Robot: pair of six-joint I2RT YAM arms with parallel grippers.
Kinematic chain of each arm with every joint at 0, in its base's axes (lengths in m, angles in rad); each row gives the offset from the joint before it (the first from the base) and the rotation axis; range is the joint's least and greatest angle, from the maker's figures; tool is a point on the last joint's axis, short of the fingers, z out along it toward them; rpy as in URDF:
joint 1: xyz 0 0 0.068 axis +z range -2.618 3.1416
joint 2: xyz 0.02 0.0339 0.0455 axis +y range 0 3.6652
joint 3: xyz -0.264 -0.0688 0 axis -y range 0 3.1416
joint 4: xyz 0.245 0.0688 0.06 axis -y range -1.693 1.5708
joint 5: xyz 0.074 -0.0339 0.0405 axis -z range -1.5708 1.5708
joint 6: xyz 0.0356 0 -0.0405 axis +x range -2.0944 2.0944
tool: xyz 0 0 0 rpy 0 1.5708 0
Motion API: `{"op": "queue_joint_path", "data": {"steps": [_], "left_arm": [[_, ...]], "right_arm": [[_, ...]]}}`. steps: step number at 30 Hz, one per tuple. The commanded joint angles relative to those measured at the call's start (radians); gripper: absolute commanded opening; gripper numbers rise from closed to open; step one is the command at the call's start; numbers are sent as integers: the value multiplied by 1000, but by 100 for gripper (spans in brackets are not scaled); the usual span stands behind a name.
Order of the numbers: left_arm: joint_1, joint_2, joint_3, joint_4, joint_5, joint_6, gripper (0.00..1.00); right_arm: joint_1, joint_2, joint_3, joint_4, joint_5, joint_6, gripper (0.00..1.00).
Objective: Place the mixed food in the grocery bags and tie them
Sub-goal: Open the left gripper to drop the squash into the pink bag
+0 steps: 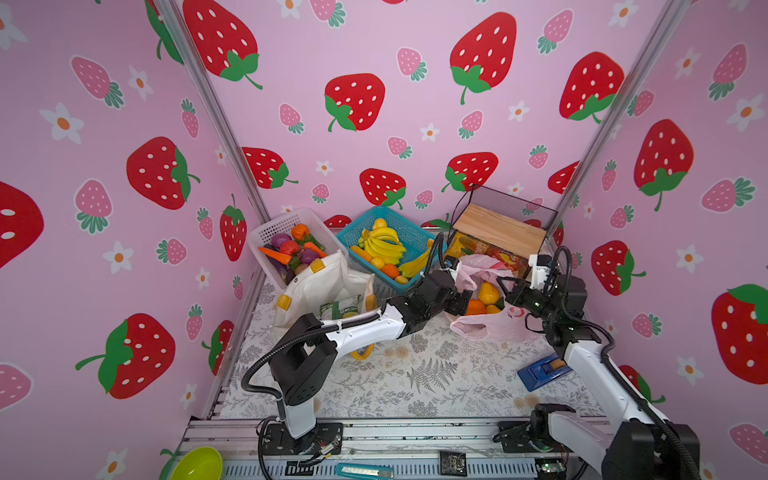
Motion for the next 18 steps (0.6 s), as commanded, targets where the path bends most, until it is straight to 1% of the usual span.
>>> {"op": "queue_joint_path", "data": {"steps": [1, 5, 7, 11, 16, 18], "left_arm": [[8, 8, -43, -75, 26, -117, 79], [8, 65, -33, -69, 38, -167, 79], [8, 98, -9, -80, 24, -165, 79], [13, 158, 34, -107, 16, -159, 77], [17, 203, 45, -107, -16, -159, 76], [19, 219, 42, -94, -7, -166, 72]], "right_arm": [[-5, 9, 4, 19, 4, 2, 0], [-4, 9, 8, 21, 2, 4, 0], [-4, 6, 8, 18, 4, 4, 0], [-5, 4, 6, 15, 4, 2, 0], [-4, 6, 5, 16, 2, -1, 0], [-4, 9, 7, 16, -3, -1, 0]]}}
